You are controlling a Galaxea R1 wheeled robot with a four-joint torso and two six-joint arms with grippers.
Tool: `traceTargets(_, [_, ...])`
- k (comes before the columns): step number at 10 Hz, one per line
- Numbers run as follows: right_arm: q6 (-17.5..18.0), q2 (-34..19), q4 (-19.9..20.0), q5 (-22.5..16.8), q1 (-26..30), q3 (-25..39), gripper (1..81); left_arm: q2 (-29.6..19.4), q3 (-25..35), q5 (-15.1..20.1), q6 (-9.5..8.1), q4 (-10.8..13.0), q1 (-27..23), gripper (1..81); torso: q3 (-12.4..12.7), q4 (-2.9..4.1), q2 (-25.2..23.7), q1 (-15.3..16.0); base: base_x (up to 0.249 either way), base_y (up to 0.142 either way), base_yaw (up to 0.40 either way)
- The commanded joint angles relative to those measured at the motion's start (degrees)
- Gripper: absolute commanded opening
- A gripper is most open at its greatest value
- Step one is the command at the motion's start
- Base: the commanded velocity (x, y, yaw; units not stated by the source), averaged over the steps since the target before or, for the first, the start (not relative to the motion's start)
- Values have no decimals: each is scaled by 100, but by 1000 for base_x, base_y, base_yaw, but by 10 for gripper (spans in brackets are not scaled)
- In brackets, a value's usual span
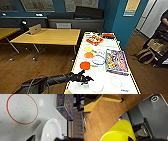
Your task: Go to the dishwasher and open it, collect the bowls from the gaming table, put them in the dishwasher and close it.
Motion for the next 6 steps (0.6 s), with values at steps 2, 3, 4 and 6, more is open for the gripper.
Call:
traceTargets(2, [-20,-171,-125,-317,213,140,10,118,-5,170,-24,99,-655,811,0,0,0,0,0,0,0])
traceTargets(3, [-28,-171,-125,-317,213,131,10,179,-67,161,-7,99,-585,811,0,0,0,0,0,0,0])
traceTargets(4, [-28,-171,-125,-326,221,131,10,250,-129,152,2,99,-506,811,0,0,0,0,0,0,0])
traceTargets(6, [-20,-137,-125,-326,222,87,10,443,-339,161,20,116,-348,811,-2,0,0,0,0,0,0])
